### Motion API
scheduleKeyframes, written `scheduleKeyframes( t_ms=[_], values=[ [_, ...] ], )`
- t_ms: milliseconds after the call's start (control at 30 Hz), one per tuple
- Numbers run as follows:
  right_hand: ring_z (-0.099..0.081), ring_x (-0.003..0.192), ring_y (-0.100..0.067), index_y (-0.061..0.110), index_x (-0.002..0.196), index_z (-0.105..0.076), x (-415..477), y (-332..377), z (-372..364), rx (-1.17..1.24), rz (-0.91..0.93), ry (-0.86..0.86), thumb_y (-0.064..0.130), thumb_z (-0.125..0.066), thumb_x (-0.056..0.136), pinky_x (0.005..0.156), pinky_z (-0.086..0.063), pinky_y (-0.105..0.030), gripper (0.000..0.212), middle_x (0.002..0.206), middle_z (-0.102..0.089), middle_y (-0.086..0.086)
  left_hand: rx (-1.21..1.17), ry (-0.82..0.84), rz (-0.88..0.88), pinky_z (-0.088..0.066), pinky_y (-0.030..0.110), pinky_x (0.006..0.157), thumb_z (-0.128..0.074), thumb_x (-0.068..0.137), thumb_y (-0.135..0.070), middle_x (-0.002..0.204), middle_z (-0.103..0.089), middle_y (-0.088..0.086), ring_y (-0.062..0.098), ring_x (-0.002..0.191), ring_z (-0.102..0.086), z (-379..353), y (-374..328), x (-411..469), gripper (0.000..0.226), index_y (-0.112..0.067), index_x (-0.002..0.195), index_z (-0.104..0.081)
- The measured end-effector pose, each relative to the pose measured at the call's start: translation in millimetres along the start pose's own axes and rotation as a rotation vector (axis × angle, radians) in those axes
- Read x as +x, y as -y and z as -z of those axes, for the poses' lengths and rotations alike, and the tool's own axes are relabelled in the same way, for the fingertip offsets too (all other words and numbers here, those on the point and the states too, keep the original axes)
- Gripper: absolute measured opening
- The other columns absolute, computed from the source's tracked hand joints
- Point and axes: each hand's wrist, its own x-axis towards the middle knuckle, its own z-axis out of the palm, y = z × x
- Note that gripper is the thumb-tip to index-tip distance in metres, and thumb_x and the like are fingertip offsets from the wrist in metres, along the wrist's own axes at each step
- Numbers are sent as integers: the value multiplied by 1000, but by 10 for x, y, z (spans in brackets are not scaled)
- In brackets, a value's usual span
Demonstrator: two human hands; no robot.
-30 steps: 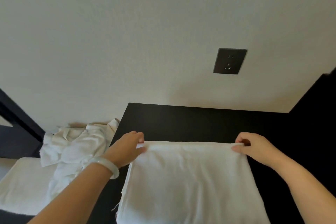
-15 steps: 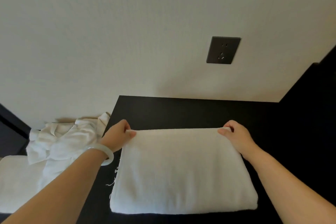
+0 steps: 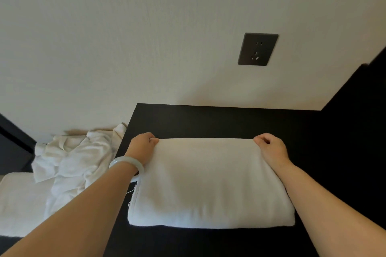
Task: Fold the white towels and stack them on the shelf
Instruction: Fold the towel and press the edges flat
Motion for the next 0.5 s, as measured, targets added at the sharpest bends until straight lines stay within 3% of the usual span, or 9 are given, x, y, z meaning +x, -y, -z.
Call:
scheduleKeyframes(
  t_ms=[100, 167, 233, 300, 367, 400, 433, 500],
  values=[
    [-59, 90, -11, 30, 95, -61, -37, 95, 25, -79, 2, 26, 26, -57, 99, 69, -44, -26, 7, 101, -65, 2, 51, -17, -19, -38, 30, 77, -46, 101, -22, 95, -63, 9, 25, 90, -58, 0, -20, -23, 22, -11, 96, -64],
    [-57, 109, -20, 24, 113, -61, -116, 191, 79, -357, 68, 39, 30, -51, 101, 89, -48, -37, 17, 113, -64, -1, 98, -71, -8, -40, 34, 82, -44, 102, -23, 107, -56, 13, 31, 103, -54, -15, -70, -86, 24, -9, 105, -63],
    [-49, 126, -27, 16, 132, -56, -290, 303, 99, -661, 256, -98, 32, -49, 102, 105, -39, -44, 35, 130, -59, -5, 318, -209, -39, -40, 39, 90, -46, 100, -27, 117, -49, 15, 33, 110, -47, -27, -177, -210, 27, -9, 116, -59],
    [-46, 134, -29, 12, 137, -55, -536, 397, 18, -663, 541, -178, 30, -51, 100, 113, -33, -46, 42, 140, -55, -9, 507, -355, -192, -42, 43, 90, -50, 97, -34, 116, -52, 14, 33, 107, -51, -120, -347, -422, 34, -9, 118, -59],
    [-34, 145, -27, 16, 147, -46, -765, 377, -137, -710, 687, 6, 37, -42, 102, 120, -16, -44, 49, 154, -42, -7, 508, -292, -373, -43, 50, 96, -41, 95, -46, 121, -57, 13, 34, 111, -56, -367, -484, -718, 47, -15, 125, -60],
    [-19, 151, -23, 23, 154, -33, -824, 330, -207, -761, 681, 123, 45, -30, 103, 121, -2, -42, 55, 162, -27, -3, 509, -183, -415, -34, 57, 105, -27, 95, -54, 135, -52, 13, 37, 125, -49, -510, -505, -851, 58, -22, 137, -51],
    [-2, 153, -17, 30, 158, -18, -834, 266, -263, -799, 633, 218, 53, -17, 102, 119, 11, -40, 60, 166, -10, 3, 529, -62, -419, -16, 62, 114, -11, 93, -64, 153, -35, 9, 37, 141, -31, -637, -484, -932, 68, -33, 150, -31],
    [20, 149, -10, 40, 157, 3, -743, 157, -316, -823, 552, 279, 64, -2, 94, 115, 22, -39, 67, 166, 9, 11, 564, 31, -408, 16, 62, 111, 13, 84, -73, 164, 8, -7, 29, 150, 11, -803, -343, -908, 70, -48, 150, 15]
  ],
)
